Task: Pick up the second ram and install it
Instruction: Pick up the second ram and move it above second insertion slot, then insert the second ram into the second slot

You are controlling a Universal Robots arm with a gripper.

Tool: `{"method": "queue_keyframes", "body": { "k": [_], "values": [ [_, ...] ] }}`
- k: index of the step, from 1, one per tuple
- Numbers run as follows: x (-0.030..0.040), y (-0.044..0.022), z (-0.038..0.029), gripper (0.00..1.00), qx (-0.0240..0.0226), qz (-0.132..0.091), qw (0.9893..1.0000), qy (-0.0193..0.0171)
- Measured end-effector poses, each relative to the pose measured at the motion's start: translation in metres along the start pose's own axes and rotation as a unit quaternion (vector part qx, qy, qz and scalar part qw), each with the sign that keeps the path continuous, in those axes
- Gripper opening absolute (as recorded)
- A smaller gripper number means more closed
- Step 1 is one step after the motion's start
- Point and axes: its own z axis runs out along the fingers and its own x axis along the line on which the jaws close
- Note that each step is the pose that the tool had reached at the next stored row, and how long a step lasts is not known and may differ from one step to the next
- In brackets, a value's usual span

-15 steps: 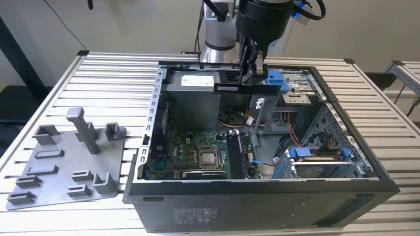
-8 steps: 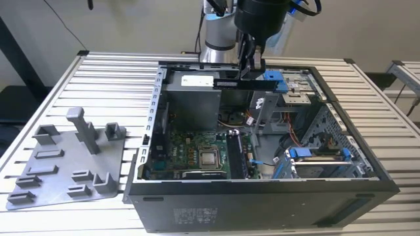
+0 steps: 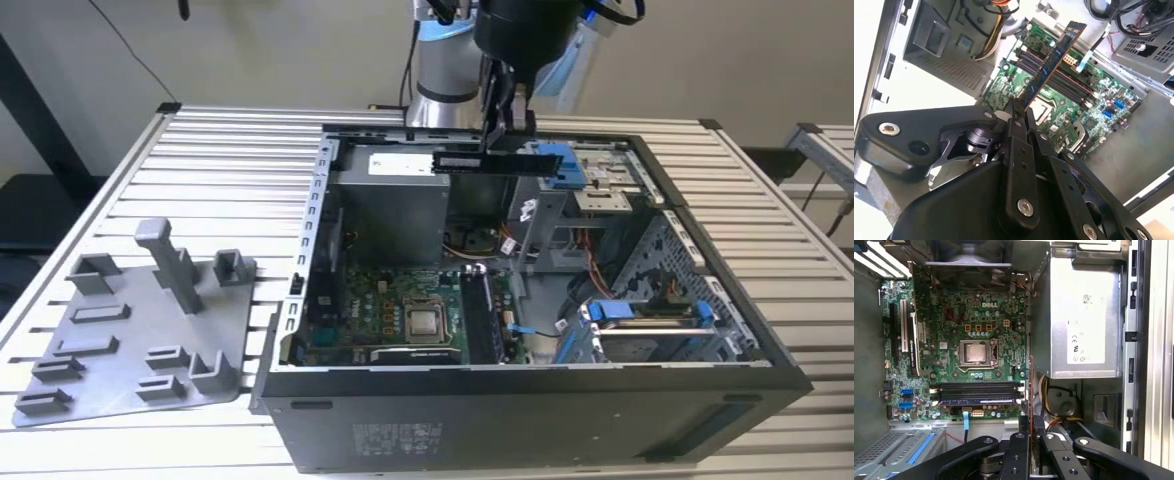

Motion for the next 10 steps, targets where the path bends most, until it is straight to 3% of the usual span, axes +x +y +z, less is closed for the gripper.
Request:
{"method": "queue_keyframes", "body": {
  "k": [10],
  "values": [
    [-0.0007, 0.0001, 0.0001, 0.14, 0.0000, 0.000, 1.0000, 0.0000]
  ]
}}
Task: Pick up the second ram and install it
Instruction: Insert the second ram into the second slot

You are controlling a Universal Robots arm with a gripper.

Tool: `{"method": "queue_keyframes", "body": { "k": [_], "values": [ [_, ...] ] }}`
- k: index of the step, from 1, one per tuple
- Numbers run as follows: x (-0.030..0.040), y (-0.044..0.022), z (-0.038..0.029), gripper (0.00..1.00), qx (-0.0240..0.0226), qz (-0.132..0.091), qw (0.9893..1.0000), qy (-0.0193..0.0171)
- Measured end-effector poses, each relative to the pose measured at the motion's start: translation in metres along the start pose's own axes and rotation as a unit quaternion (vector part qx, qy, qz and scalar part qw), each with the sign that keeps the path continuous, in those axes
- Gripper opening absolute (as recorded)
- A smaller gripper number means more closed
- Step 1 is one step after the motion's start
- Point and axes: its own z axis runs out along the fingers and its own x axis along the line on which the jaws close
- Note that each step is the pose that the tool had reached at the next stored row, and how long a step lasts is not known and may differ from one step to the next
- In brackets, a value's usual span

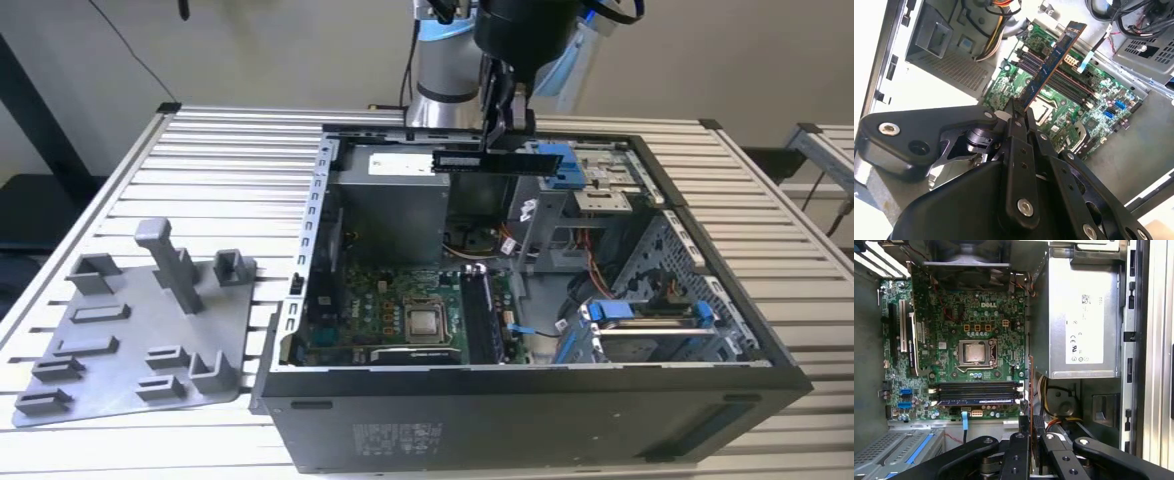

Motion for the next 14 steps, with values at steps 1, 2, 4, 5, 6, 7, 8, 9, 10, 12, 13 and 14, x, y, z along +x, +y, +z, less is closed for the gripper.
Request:
{"method": "queue_keyframes", "body": {
  "k": [1, 2, 4, 5, 6, 7, 8, 9, 10, 12, 13, 14],
  "values": [
    [0.0000, 0.0000, 0.0000, 0.14, 0.0000, 0.000, 1.0000, 0.0000],
    [0.0000, 0.0000, 0.0000, 0.14, 0.0000, 0.000, 1.0000, 0.0000],
    [0.0000, 0.0000, 0.0000, 0.14, 0.0001, 0.001, 1.0000, 0.0001],
    [0.0000, 0.0000, 0.0000, 0.14, 0.0002, 0.003, 1.0000, 0.0000],
    [0.0000, 0.0000, 0.0000, 0.14, 0.0005, 0.005, 1.0000, -0.0001],
    [0.0000, 0.0000, 0.0001, 0.14, 0.0008, 0.009, 1.0000, -0.0001],
    [0.0000, 0.0000, 0.0001, 0.14, 0.0011, 0.013, 0.9999, -0.0002],
    [0.0000, 0.0000, 0.0000, 0.14, 0.0015, 0.018, 0.9998, -0.0002],
    [0.0000, 0.0000, 0.0000, 0.14, 0.0019, 0.023, 0.9997, -0.0002],
    [0.0000, 0.0000, 0.0000, 0.14, 0.0028, 0.034, 0.9994, -0.0004],
    [0.0000, 0.0000, 0.0000, 0.14, 0.0033, 0.040, 0.9992, -0.0004],
    [0.0000, 0.0000, 0.0000, 0.14, 0.0037, 0.046, 0.9989, -0.0005]
  ]
}}
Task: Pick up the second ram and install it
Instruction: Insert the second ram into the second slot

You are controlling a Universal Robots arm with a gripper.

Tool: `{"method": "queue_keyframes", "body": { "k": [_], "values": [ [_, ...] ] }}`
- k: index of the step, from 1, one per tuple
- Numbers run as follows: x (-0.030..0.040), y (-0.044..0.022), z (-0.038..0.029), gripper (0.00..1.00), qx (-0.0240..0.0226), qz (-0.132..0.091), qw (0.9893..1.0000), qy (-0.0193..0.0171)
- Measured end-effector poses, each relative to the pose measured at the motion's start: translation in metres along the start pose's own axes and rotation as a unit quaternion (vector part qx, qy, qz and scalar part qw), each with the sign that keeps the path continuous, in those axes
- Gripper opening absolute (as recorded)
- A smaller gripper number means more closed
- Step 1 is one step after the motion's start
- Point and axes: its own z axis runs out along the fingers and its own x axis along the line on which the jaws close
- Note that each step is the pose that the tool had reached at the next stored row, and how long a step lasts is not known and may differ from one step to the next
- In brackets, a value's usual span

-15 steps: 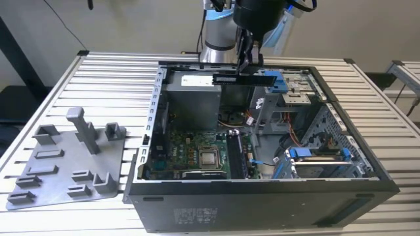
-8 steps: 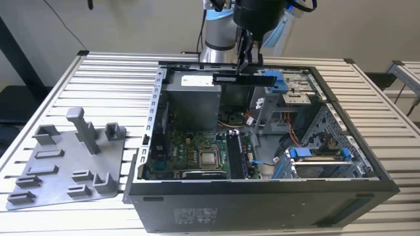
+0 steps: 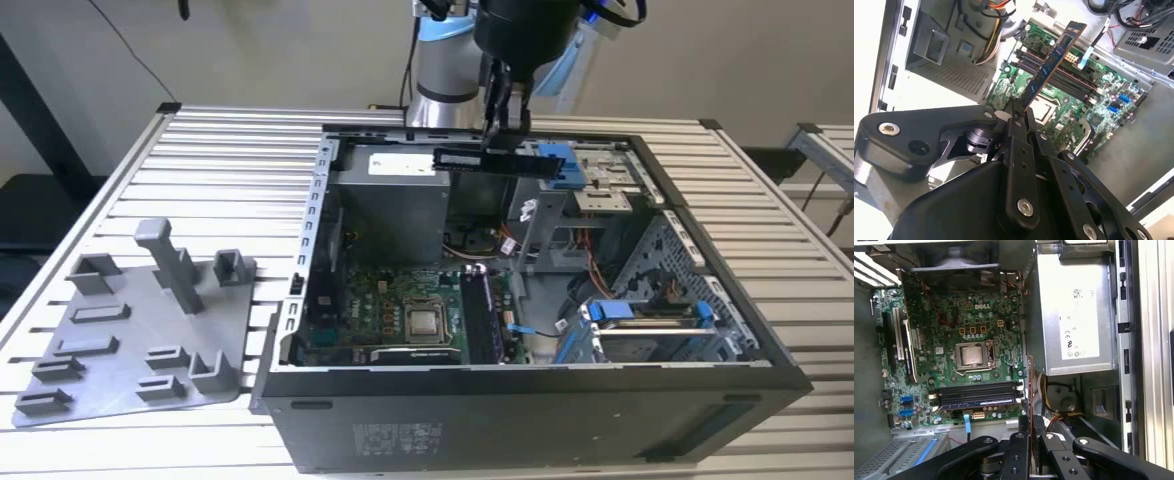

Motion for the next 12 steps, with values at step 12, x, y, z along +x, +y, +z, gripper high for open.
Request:
{"method": "queue_keyframes", "body": {
  "k": [12],
  "values": [
    [0.0000, 0.0000, 0.0002, 0.14, 0.0048, 0.060, 0.9982, -0.0007]
  ]
}}
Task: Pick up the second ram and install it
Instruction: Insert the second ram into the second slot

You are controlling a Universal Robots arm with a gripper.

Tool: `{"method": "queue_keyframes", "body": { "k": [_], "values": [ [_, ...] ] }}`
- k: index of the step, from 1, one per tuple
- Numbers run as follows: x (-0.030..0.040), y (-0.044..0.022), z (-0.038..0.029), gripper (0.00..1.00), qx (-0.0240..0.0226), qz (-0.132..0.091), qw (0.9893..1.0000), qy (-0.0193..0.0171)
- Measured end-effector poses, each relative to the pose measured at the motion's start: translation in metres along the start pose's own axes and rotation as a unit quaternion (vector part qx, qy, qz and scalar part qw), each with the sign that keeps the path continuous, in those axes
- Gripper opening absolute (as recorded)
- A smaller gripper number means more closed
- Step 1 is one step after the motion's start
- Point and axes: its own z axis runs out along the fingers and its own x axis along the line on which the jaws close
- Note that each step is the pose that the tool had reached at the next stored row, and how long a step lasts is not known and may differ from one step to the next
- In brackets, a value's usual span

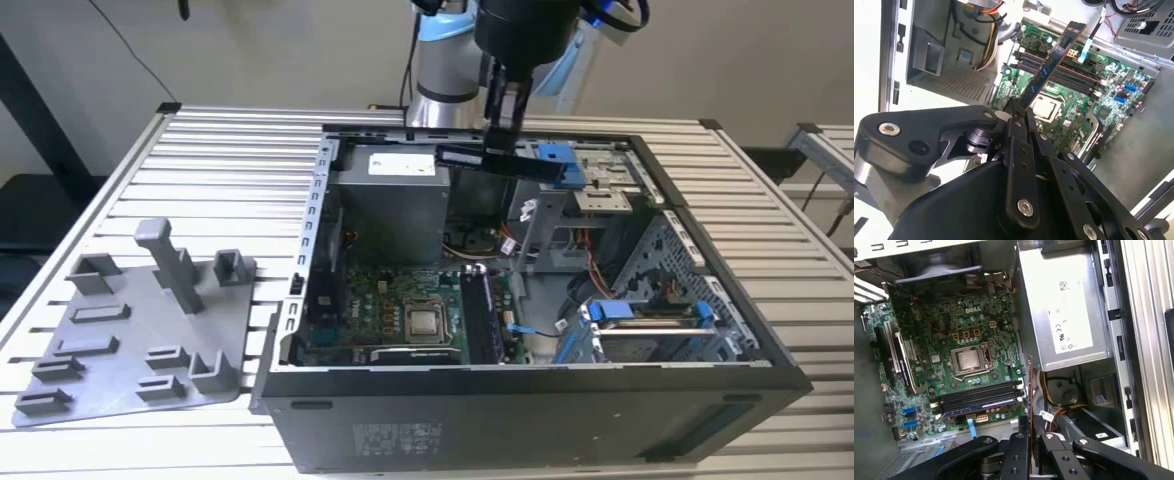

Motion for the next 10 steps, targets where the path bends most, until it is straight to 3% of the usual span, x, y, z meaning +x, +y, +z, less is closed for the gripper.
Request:
{"method": "queue_keyframes", "body": {
  "k": [5, 10],
  "values": [
    [0.0000, 0.0000, 0.0002, 0.14, 0.0024, 0.030, 0.9995, -0.0004],
    [0.0001, 0.0000, 0.0003, 0.14, 0.0046, 0.056, 0.9984, -0.0007]
  ]
}}
